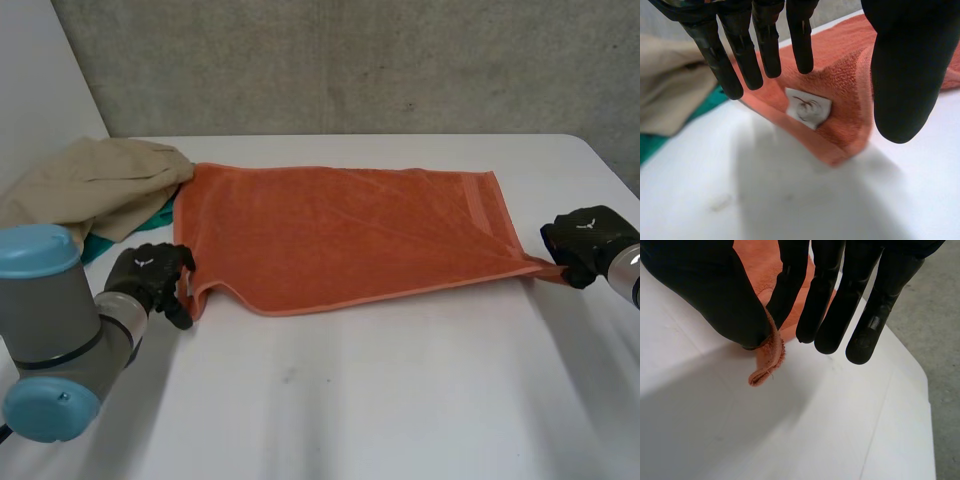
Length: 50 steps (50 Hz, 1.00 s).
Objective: Fold the laundry.
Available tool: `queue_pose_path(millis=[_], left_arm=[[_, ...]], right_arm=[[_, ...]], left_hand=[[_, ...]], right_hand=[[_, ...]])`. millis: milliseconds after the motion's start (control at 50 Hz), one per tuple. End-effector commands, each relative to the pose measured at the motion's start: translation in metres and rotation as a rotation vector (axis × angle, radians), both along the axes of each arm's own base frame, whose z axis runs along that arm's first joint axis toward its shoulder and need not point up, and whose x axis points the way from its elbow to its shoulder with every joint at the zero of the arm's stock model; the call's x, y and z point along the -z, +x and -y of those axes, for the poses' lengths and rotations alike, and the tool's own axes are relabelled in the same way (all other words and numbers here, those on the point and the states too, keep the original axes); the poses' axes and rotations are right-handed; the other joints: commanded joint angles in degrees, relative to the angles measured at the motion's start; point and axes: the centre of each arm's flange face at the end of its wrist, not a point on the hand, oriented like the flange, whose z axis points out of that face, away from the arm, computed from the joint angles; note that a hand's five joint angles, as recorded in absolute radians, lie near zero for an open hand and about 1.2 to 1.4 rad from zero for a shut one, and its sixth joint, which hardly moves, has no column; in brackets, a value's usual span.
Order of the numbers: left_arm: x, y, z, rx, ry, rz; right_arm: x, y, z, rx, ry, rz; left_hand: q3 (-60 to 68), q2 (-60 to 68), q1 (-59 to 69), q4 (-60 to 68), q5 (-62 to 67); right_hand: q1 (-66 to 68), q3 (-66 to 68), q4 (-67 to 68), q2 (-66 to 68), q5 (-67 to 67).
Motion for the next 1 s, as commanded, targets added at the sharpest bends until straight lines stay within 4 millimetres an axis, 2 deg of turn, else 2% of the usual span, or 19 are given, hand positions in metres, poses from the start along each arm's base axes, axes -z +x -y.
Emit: queue_pose_path(millis=[20,220,620,760,880,960,1000], left_arm=[[-0.003,-0.003,-0.003,-0.030,0.065,-0.067],[-0.007,-0.011,0.004,-0.020,0.036,-0.081],[0.019,-0.038,0.017,-0.053,0.028,-0.027],[0.013,-0.036,0.022,-0.124,-0.046,-0.008],[0.011,-0.043,0.015,-0.101,-0.074,0.003],[0.009,-0.040,0.013,-0.094,-0.086,0.033],[0.010,-0.038,0.015,-0.093,-0.095,0.055]], right_arm=[[-0.002,-0.004,0.003,0.012,-0.013,-0.004],[-0.006,-0.006,0.007,0.019,-0.029,-0.004],[0.000,-0.004,0.002,0.009,-0.005,-0.002],[0.002,-0.004,-0.001,0.004,0.006,-0.010],[-0.003,-0.005,-0.004,0.006,-0.001,-0.015],[-0.007,-0.005,-0.006,0.004,-0.012,-0.015],[-0.008,-0.004,-0.006,0.004,-0.013,-0.015]], left_hand=[[2.94,3.23,2.73,3.75,4.10],[5.13,5.42,4.92,5.93,6.29],[11.35,11.64,11.14,12.16,12.51],[13.87,14.16,13.66,14.68,15.03],[15.05,15.34,14.84,15.86,16.21],[20.42,20.71,20.21,21.22,21.58],[29.15,29.44,28.94,29.95,30.31]], right_hand=[[22.94,12.29,11.60,12.71,12.74],[22.94,12.29,11.60,12.71,12.74],[22.94,12.29,11.60,12.71,12.74],[22.94,12.29,11.60,12.71,12.74],[22.94,12.29,11.60,12.71,12.74],[22.94,12.29,11.60,12.71,12.74],[22.94,12.29,11.60,12.71,12.74]])
